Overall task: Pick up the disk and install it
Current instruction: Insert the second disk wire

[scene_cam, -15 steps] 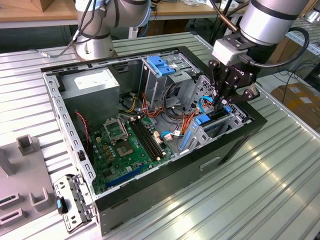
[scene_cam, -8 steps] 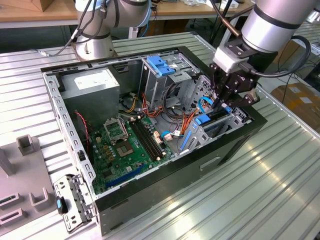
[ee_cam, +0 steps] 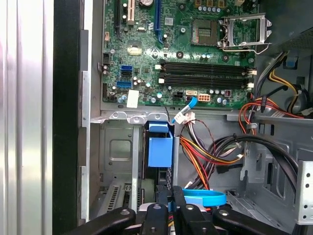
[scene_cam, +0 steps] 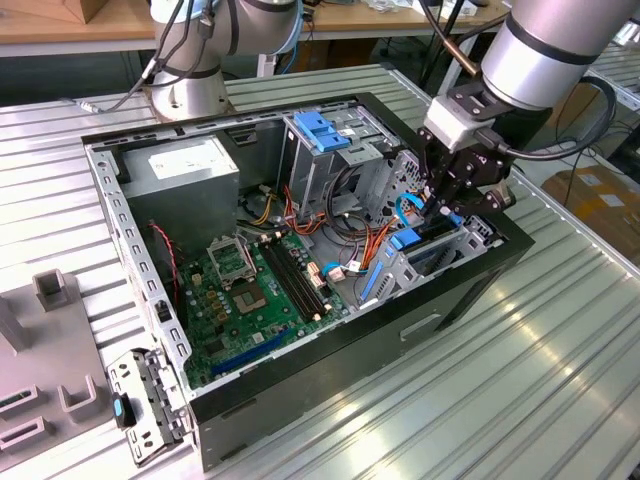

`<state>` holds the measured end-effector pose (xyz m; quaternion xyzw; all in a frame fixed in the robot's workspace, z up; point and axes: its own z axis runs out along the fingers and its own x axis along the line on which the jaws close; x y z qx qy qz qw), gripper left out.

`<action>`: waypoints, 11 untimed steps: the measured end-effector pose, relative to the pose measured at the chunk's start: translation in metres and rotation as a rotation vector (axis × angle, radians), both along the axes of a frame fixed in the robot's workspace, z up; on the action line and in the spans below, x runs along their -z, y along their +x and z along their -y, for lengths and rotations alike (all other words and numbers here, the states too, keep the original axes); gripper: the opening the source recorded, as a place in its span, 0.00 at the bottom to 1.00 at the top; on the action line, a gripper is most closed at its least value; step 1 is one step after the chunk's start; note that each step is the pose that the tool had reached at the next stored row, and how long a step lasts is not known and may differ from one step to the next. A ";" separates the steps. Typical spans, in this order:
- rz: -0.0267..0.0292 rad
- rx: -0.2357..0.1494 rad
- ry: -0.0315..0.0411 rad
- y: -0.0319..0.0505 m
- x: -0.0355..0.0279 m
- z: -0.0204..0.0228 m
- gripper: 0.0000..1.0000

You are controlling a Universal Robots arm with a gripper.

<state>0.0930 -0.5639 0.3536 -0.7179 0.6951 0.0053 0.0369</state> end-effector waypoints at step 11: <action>0.0020 0.010 0.0000 0.0014 0.0049 0.0009 0.16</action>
